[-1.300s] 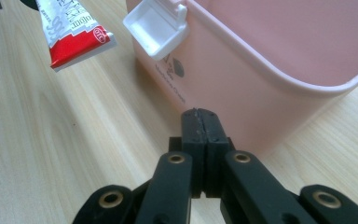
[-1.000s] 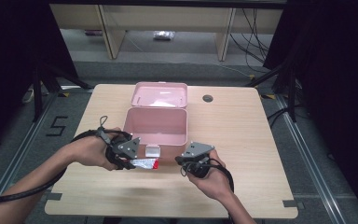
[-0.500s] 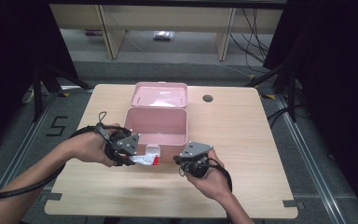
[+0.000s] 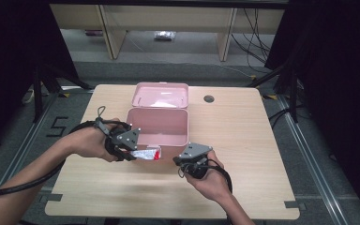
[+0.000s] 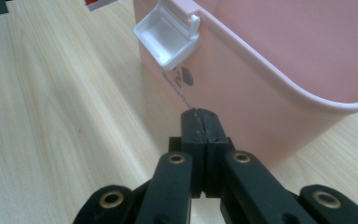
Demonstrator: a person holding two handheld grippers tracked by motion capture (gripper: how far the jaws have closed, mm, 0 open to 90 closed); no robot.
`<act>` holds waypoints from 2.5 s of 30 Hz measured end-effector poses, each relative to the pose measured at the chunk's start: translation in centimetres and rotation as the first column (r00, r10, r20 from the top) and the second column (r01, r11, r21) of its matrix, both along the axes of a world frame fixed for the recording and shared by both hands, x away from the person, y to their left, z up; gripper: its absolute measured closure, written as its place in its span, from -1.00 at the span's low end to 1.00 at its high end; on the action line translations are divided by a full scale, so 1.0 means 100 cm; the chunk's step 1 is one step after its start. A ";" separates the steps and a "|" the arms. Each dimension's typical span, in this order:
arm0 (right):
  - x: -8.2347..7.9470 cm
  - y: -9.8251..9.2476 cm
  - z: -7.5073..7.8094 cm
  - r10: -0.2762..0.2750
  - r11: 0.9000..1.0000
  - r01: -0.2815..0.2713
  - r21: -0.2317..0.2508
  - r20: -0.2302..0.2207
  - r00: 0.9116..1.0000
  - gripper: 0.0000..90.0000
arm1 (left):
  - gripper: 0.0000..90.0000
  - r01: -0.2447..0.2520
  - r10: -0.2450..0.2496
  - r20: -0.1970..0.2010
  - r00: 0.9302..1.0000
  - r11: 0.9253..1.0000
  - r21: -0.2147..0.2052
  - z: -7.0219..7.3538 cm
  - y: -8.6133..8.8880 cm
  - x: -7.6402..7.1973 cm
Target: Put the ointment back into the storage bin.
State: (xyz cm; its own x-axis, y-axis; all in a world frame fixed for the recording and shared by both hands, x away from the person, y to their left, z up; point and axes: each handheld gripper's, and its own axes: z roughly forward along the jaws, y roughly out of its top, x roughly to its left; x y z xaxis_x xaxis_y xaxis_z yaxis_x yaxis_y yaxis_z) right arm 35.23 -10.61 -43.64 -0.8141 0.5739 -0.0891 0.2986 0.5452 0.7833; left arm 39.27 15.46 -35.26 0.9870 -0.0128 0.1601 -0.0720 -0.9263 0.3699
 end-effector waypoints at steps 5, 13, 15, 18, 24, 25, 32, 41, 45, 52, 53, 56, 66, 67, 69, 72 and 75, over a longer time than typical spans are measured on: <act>-0.001 0.001 0.001 -0.003 1.000 0.003 -0.001 -0.022 1.000 1.00 | 0.60 0.004 -0.004 0.003 1.000 1.000 0.003 0.003 0.000 0.001; 0.001 0.002 0.002 0.011 1.000 -0.011 -0.010 -0.006 1.000 1.00 | 0.60 -0.005 0.005 0.015 1.000 1.000 0.002 0.010 0.001 0.005; 0.000 0.004 0.001 0.005 1.000 -0.005 -0.002 -0.010 1.000 1.00 | 0.60 -0.008 0.008 0.016 1.000 1.000 -0.001 0.011 0.000 0.007; -0.001 0.004 0.003 -0.004 1.000 0.004 0.003 -0.024 1.000 1.00 | 0.60 -0.008 0.008 0.020 1.000 1.000 0.001 0.013 0.000 0.009; 0.000 0.003 0.005 0.012 1.000 -0.012 -0.010 -0.004 1.000 1.00 | 0.60 -0.012 0.012 0.025 1.000 1.000 -0.001 0.016 -0.001 0.013; 0.000 0.003 0.005 0.012 1.000 -0.012 -0.008 -0.006 1.000 1.00 | 0.60 -0.013 0.012 0.025 1.000 1.000 0.002 0.016 -0.001 0.014; -0.001 0.005 0.005 0.000 1.000 0.000 0.006 -0.011 1.000 1.00 | 0.60 -0.014 0.014 0.028 1.000 1.000 0.007 0.017 -0.001 0.018; 0.000 0.008 0.006 0.004 1.000 -0.004 0.009 -0.002 1.000 1.00 | 0.60 -0.021 0.021 0.035 0.999 1.000 -0.005 0.020 -0.001 0.025; 0.000 0.010 0.008 0.008 1.000 -0.008 0.005 -0.018 1.000 1.00 | 0.60 -0.025 0.025 0.044 0.999 1.000 -0.007 0.022 -0.001 0.030; 0.003 0.013 0.008 0.023 1.000 -0.023 0.006 0.009 1.000 1.00 | 0.60 -0.031 0.031 0.046 0.998 1.000 0.002 0.020 -0.004 0.037; 0.002 0.014 0.009 0.018 1.000 -0.018 0.009 -0.011 1.000 1.00 | 0.60 -0.024 0.023 0.051 0.998 1.000 0.009 0.021 -0.004 0.039; 0.002 0.016 0.010 0.012 1.000 -0.012 0.017 -0.021 1.000 1.00 | 0.60 -0.028 0.027 0.048 0.998 0.999 0.018 0.021 -0.004 0.042; 0.006 0.024 0.013 0.026 0.999 -0.025 0.022 -0.010 1.000 1.00 | 0.59 -0.025 0.025 0.061 0.998 1.000 0.004 0.022 -0.007 0.050; 0.006 0.024 0.012 0.031 0.999 -0.030 0.025 -0.008 1.000 1.00 | 0.59 -0.022 0.021 0.064 0.998 1.000 0.005 0.022 -0.008 0.051; 0.008 0.026 0.012 0.043 0.999 -0.043 0.016 0.004 0.999 1.00 | 0.59 -0.013 0.012 0.070 0.997 1.000 0.018 0.023 -0.010 0.053; 0.008 0.030 0.012 0.037 0.999 -0.037 0.026 0.004 0.999 1.00 | 0.59 -0.022 0.021 0.072 0.997 1.000 0.011 0.023 -0.012 0.055; 0.009 0.031 0.012 0.036 0.999 -0.036 0.031 0.007 0.999 1.00 | 0.60 -0.024 0.023 0.075 0.997 1.000 0.015 0.022 -0.014 0.059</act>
